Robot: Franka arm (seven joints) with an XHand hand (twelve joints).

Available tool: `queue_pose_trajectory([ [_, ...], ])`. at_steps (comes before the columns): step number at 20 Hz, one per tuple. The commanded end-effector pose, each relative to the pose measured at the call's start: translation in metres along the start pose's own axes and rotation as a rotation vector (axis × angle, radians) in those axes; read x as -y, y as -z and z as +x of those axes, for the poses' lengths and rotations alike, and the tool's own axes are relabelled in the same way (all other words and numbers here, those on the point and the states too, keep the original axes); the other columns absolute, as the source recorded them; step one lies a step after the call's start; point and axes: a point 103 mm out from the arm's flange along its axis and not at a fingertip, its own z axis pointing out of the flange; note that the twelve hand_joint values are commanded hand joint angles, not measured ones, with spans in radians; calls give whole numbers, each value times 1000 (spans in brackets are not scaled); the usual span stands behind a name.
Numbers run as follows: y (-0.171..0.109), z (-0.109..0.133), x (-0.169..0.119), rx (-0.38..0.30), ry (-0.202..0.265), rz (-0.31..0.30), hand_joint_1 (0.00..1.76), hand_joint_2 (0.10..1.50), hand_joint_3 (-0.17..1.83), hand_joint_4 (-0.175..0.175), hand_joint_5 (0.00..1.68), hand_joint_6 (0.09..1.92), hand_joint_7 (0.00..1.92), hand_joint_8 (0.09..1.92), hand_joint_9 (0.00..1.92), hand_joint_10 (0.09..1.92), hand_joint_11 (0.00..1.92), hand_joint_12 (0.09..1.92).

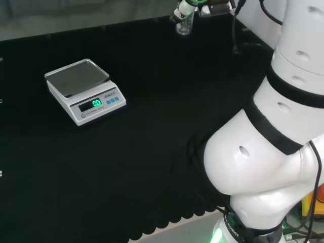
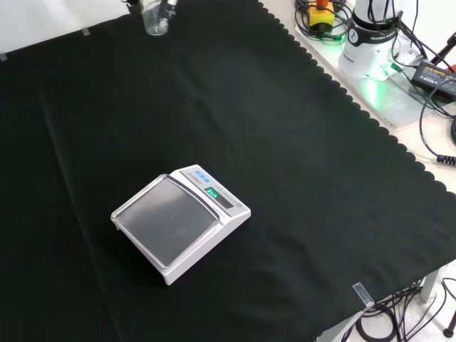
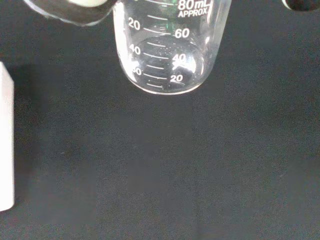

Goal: Put the beaker on the electronic balance.

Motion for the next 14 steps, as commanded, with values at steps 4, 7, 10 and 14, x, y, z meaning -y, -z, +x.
queue_pose_trajectory([
  [4, -8, 79, 51, -48, -38, -48, 1187, 1016, -45, -105, 1280, 520, 1676, 107, 1798, 87, 1545, 689],
  [7, -10, 87, 54, -29, -72, -30, 1187, 1016, -47, -106, 1281, 519, 1678, 106, 1798, 87, 1545, 689],
  [10, -11, 97, 51, 11, -71, -15, 1187, 1016, -48, -106, 1282, 517, 1681, 106, 1799, 87, 1545, 689],
  [14, -13, 113, 34, 62, -24, 3, 1188, 1016, -50, -106, 1283, 515, 1683, 105, 1799, 87, 1545, 689],
])
